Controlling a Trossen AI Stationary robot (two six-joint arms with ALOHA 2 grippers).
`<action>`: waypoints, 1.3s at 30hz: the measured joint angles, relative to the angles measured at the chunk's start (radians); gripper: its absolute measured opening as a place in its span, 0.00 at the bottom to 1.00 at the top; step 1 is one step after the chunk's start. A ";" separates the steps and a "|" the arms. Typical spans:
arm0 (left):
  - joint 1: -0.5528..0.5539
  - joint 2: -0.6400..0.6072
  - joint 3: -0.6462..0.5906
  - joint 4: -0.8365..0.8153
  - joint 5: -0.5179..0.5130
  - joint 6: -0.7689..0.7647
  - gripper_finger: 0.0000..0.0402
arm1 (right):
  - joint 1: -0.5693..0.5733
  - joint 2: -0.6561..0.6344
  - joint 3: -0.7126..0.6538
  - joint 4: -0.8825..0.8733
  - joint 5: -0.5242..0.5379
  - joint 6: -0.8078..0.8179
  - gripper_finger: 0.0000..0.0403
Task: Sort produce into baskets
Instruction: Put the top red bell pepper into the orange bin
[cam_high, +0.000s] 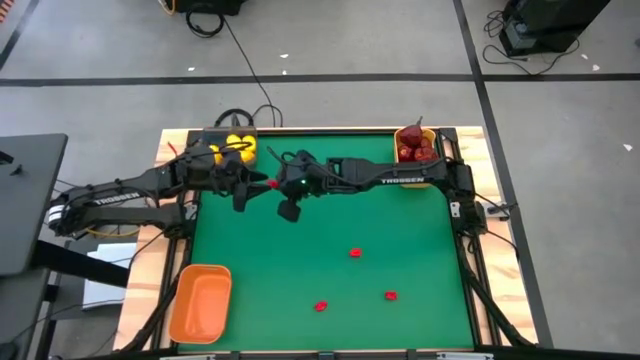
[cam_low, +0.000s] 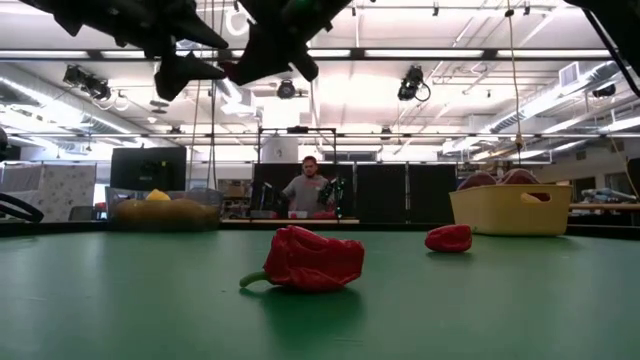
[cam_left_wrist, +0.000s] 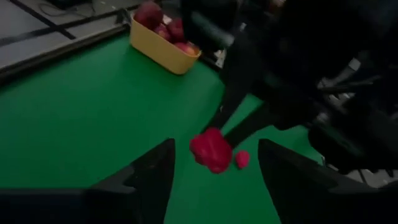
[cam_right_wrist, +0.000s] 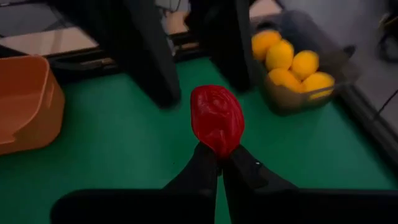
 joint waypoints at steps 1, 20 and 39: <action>0.000 0.008 0.000 0.000 0.002 -0.003 0.59 | 0.003 0.000 0.000 0.008 0.019 -0.010 0.05; 0.000 0.042 0.000 0.005 0.106 -0.153 0.28 | 0.037 0.000 0.000 0.047 0.121 -0.112 0.08; 0.000 0.032 0.000 0.006 0.131 -0.171 0.04 | 0.043 -0.002 0.000 0.042 0.062 -0.069 0.12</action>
